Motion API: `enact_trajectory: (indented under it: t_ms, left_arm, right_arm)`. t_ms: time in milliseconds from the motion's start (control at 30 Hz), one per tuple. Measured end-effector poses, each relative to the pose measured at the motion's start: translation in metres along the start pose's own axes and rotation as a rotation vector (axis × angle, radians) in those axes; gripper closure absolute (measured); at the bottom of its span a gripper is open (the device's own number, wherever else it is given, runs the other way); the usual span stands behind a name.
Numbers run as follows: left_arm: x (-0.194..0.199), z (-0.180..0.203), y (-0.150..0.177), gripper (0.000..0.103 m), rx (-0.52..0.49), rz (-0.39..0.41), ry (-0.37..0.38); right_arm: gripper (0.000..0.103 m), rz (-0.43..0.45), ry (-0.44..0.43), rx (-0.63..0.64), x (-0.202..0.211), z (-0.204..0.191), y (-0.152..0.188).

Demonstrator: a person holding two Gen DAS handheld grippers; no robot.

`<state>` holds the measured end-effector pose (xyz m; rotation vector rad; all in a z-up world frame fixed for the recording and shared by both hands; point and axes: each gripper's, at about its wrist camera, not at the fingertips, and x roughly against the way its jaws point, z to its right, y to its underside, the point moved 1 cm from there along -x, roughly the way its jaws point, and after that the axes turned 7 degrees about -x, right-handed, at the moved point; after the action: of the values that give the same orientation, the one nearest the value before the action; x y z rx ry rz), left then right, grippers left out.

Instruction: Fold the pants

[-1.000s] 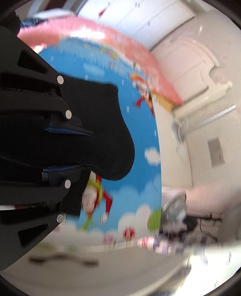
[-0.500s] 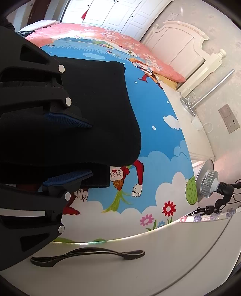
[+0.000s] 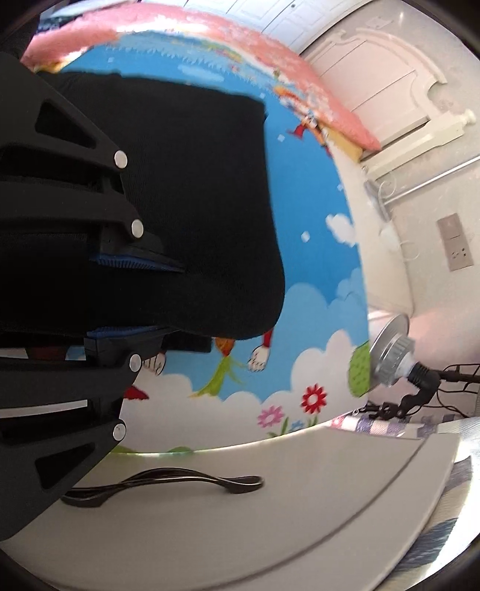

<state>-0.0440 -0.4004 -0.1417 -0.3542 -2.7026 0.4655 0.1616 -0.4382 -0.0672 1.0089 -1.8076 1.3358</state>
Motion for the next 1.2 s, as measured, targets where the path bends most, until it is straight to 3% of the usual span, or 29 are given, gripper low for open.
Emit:
enact_trajectory:
  t_ms: [67, 233, 333, 467, 567, 633, 700, 767, 800, 900, 967, 1033, 1067, 1200]
  left_arm:
    - [-0.001, -0.004, 0.0, 0.072, 0.033, -0.003, 0.03]
    - [0.012, -0.032, 0.01, 0.053, 0.134, 0.049, 0.119]
    - [0.04, -0.068, 0.023, 0.052, 0.26, 0.091, 0.141]
    - [0.071, -0.13, 0.066, 0.052, 0.501, 0.088, 0.098]
    - [0.079, -0.163, 0.115, 0.052, 0.727, -0.008, 0.106]
    - [0.063, -0.183, 0.158, 0.052, 0.905, -0.128, 0.14]
    - [0.051, -0.193, 0.187, 0.068, 1.055, -0.193, 0.257]
    - [0.024, -0.181, 0.212, 0.084, 1.17, -0.309, 0.424]
    - [0.015, -0.177, 0.222, 0.084, 1.21, -0.359, 0.494]
    - [0.014, -0.162, 0.231, 0.085, 1.208, -0.371, 0.544]
    - [0.013, -0.16, 0.23, 0.085, 1.182, -0.37, 0.553]
    - [0.018, -0.163, 0.234, 0.085, 1.187, -0.367, 0.565]
    - [0.018, -0.158, 0.233, 0.085, 1.183, -0.369, 0.571]
    - [0.02, -0.161, 0.231, 0.085, 1.143, -0.364, 0.566]
  right_arm:
    - [0.073, 0.046, 0.04, 0.022, -0.002, -0.002, 0.007]
    - [0.043, 0.122, 0.188, 0.097, 0.007, -0.011, 0.012]
    - [0.03, 0.15, 0.229, 0.096, 0.008, -0.008, 0.017]
    - [0.027, 0.224, 0.291, 0.076, 0.028, -0.007, 0.025]
    - [0.018, 0.365, 0.349, 0.086, 0.072, -0.026, 0.039]
    - [0.017, 0.376, 0.241, 0.126, 0.09, -0.054, 0.049]
    - [0.017, 0.318, 0.121, 0.226, 0.089, -0.094, 0.055]
    - [0.017, 0.293, 0.077, 0.284, 0.079, -0.128, 0.057]
    - [0.018, 0.263, 0.06, 0.299, 0.069, -0.143, 0.055]
    - [0.02, 0.119, 0.019, 0.421, 0.022, -0.198, 0.058]
    - [0.023, 0.065, 0.08, 0.527, -0.017, -0.227, 0.065]
    - [0.023, 0.084, 0.191, 0.55, -0.047, -0.233, 0.064]
    - [0.023, 0.096, 0.2, 0.521, -0.054, -0.228, 0.059]
    - [0.023, 0.19, 0.143, 0.412, -0.031, -0.213, 0.058]
